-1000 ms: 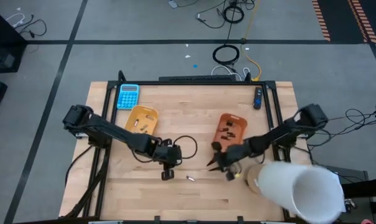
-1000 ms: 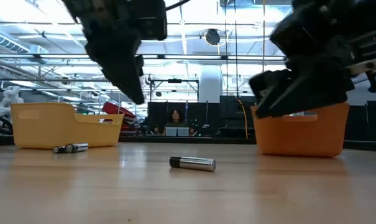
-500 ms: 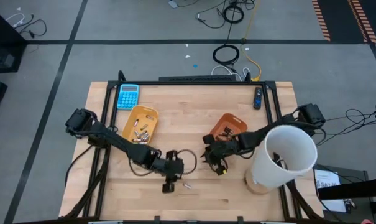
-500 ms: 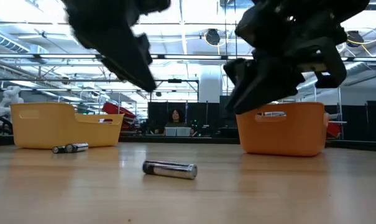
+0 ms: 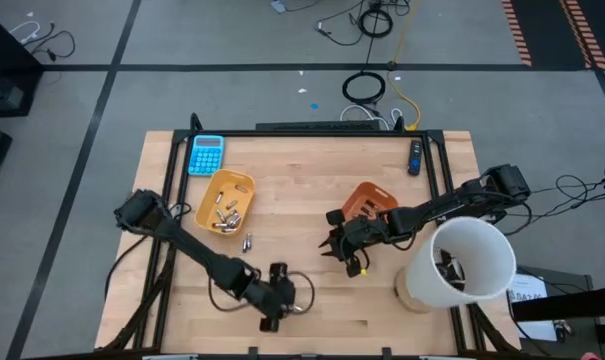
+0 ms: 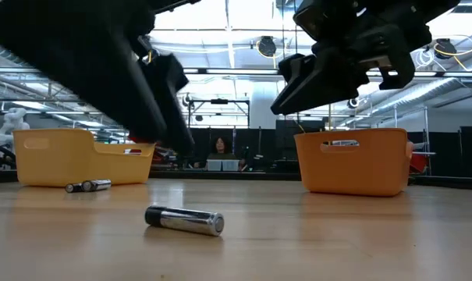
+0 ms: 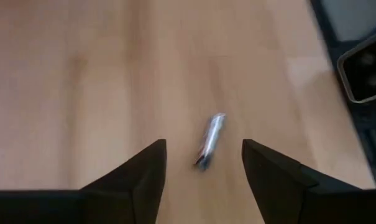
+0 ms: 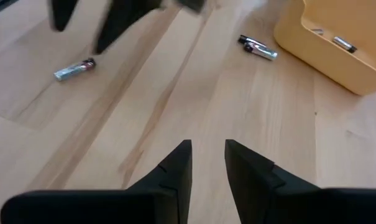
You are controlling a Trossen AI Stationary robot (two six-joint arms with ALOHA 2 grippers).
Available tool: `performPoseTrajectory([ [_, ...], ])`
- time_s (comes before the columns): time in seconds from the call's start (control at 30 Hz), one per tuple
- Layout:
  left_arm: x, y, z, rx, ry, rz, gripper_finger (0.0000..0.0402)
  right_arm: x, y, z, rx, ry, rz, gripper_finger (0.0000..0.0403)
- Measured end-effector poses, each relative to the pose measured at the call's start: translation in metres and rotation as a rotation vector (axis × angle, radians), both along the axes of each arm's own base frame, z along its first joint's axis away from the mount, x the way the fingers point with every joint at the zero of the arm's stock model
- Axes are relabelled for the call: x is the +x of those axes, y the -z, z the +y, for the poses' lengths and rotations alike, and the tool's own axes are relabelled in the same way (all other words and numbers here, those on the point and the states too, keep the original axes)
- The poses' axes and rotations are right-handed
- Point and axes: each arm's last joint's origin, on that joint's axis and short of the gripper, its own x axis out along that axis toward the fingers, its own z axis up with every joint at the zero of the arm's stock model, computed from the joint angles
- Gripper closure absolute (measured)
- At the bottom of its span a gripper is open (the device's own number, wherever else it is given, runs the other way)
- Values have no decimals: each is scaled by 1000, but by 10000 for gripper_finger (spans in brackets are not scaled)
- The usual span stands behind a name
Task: Sort batteries
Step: Put the silver battery into the yellow bin
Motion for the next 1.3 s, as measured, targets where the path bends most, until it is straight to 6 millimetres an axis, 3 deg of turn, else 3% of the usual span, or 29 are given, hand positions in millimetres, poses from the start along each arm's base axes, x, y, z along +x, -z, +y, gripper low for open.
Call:
performPoseTrajectory([
  [0.17, 8, 19, -19, 66, 82, 6, 182, 0, 0, -2, -1, 31, -4, 316],
  [0.47, 9, 42, -21, 148, 112, 60, 187, 3, -2, -7, 4, 47, -28, 316],
  [0.57, 9, 48, -21, 174, 149, 67, 230, 3, -2, -9, 3, 53, -20, 316],
  [0.73, 8, 49, -21, 181, 176, 69, 373, 3, -2, -10, 4, 55, -21, 316],
  [0.87, 8, 49, -21, 171, 161, 75, 375, 3, -2, -10, 5, 53, -21, 316],
  [1.07, -3, 19, -10, 218, 95, 92, 375, -2, -17, -11, 25, 61, -68, 316],
  [1.2, -21, -22, 9, 306, -38, 100, 375, -10, -34, -12, 37, 64, -141, 316],
  [1.3, -38, -48, 25, 347, -145, 121, 375, -18, -32, -15, 37, 108, -198, 316],
])
